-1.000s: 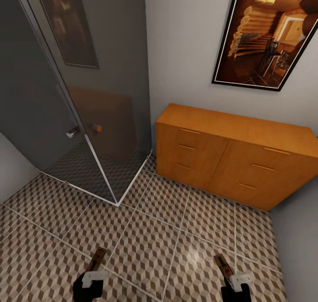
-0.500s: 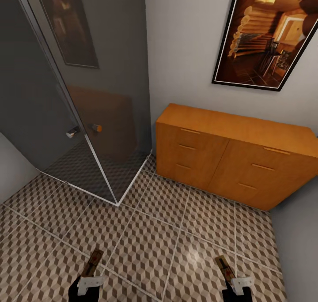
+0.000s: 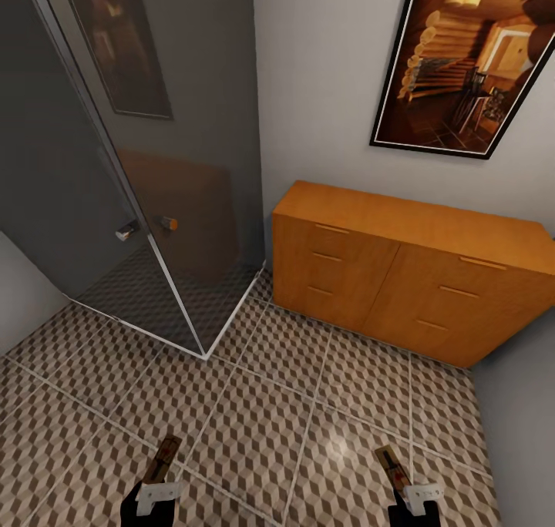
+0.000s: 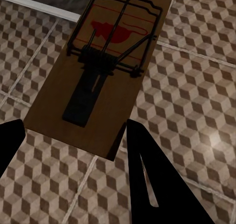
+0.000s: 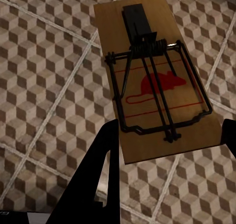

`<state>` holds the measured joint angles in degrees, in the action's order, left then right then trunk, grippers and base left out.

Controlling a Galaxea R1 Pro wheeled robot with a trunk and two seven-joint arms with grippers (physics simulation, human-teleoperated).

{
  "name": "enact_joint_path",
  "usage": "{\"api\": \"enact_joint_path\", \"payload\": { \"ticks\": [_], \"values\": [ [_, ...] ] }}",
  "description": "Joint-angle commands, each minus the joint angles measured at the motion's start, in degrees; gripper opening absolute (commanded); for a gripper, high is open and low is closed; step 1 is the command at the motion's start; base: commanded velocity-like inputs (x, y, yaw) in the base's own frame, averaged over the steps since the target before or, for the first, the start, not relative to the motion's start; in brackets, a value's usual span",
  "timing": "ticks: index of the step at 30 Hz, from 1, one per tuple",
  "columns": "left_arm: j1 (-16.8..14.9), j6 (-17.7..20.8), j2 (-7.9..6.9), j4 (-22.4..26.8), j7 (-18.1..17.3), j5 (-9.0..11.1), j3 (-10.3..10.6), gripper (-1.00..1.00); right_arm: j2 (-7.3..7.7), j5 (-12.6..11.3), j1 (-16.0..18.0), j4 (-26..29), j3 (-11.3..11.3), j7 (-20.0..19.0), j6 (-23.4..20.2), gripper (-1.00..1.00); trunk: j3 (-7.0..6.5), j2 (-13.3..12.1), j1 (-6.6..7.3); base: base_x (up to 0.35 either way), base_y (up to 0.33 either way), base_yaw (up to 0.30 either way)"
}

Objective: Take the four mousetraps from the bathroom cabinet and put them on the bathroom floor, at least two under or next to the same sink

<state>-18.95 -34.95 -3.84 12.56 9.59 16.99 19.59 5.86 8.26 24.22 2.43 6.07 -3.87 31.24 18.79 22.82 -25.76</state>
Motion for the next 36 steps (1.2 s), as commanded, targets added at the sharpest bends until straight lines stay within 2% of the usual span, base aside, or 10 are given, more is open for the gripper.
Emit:
{"api": "enact_joint_path", "payload": {
  "ticks": [1,17,36],
  "values": [
    [0.0,-0.1,-0.03,0.0,0.6,0.2,0.5,-1.0,0.02,0.3,0.0,-0.1,0.5,-0.4,0.2,-1.0,0.09,0.1,-0.03,0.0,0.0,0.0],
    [0.0,-0.1,-0.03,0.0,0.6,0.2,0.5,-1.0,0.03,0.3,0.0,-0.1,0.5,-0.3,0.4,-1.0,0.5,0.1,-0.03,0.0,0.0,0.085],
    [0.0,-0.1,-0.03,-0.2,0.6,0.2,0.5,-1.0,0.03,0.3,0.0,-0.1,0.5,-0.3,0.4,-1.0,-1.04,0.1,-0.03,0.0,0.0,0.034]
  ]
}}
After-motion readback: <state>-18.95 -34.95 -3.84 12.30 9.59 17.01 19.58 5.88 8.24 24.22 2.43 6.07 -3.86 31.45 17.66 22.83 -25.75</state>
